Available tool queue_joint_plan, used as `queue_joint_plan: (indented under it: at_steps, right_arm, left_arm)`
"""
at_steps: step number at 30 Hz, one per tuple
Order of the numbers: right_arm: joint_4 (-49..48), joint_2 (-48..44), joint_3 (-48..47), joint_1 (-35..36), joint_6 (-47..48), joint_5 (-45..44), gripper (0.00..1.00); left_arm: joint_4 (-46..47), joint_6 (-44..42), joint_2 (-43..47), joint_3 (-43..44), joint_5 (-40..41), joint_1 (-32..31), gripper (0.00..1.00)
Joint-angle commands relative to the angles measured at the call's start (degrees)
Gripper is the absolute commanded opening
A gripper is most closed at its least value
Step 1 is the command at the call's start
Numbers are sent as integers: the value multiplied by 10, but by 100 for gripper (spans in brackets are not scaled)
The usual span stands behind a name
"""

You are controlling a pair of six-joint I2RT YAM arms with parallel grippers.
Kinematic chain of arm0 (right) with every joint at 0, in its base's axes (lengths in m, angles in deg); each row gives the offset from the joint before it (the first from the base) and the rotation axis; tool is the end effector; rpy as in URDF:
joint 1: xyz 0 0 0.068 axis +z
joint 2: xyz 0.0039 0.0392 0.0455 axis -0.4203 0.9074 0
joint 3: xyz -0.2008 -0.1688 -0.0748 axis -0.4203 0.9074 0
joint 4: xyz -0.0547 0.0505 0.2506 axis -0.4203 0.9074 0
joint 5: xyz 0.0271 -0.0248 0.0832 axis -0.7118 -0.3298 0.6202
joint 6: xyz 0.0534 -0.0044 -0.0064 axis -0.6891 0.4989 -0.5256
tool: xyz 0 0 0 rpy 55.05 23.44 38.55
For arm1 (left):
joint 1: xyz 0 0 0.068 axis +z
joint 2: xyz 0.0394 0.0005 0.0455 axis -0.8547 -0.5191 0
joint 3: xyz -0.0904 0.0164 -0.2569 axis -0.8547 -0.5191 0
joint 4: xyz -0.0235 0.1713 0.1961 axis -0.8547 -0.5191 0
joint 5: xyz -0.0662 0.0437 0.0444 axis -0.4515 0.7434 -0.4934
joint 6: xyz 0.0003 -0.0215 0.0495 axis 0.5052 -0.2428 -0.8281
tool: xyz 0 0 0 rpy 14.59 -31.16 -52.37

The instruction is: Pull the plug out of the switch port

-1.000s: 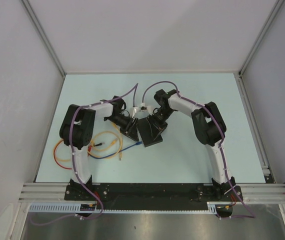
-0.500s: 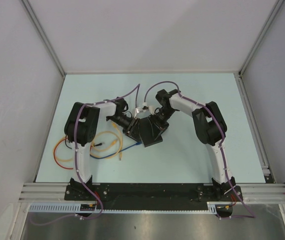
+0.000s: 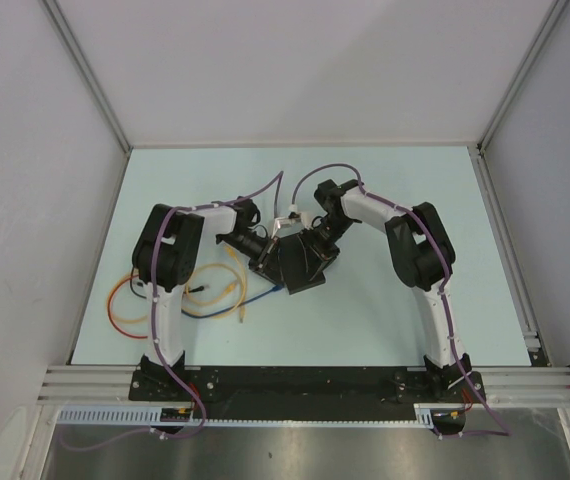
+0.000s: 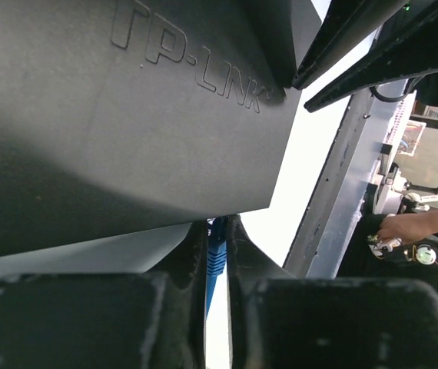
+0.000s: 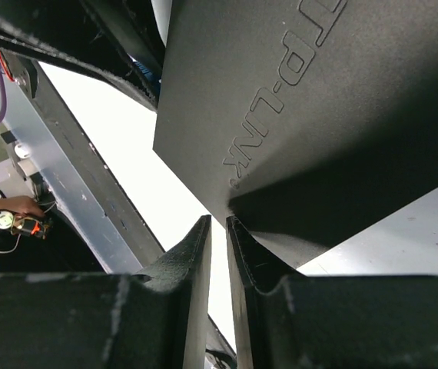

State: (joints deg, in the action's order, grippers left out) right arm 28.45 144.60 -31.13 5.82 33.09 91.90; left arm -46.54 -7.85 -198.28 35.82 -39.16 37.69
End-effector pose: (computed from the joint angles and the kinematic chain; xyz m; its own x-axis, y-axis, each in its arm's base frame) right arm 0.3518 0.2375 0.1477 -0.7448 -0.6464 -0.1658 -0.5640 0.4769 0.6742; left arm 0.3343 -0.1605 0.1057 -0.8596 0.4676 -0.2062 0.4166 0.4075 -0.8126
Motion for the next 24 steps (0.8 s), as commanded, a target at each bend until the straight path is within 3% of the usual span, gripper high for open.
queue_joint_plan:
  at_steps: [1,11,17,24]
  right_arm:
    - [-51,25,19,11,39,-83,20]
    - [-51,31,15,4,38,-86,20]
    - [-49,32,11,4,40,-89,20]
    - [-75,-1,-33,-16,26,-107,21]
  left_arm:
    - [17,4,-23,3,41,-20,3]
    - [-52,-52,55,-45,75,32,0]
    - [-134,-132,72,-9,82,55,0]
    - [-136,-152,115,40,220,132,0]
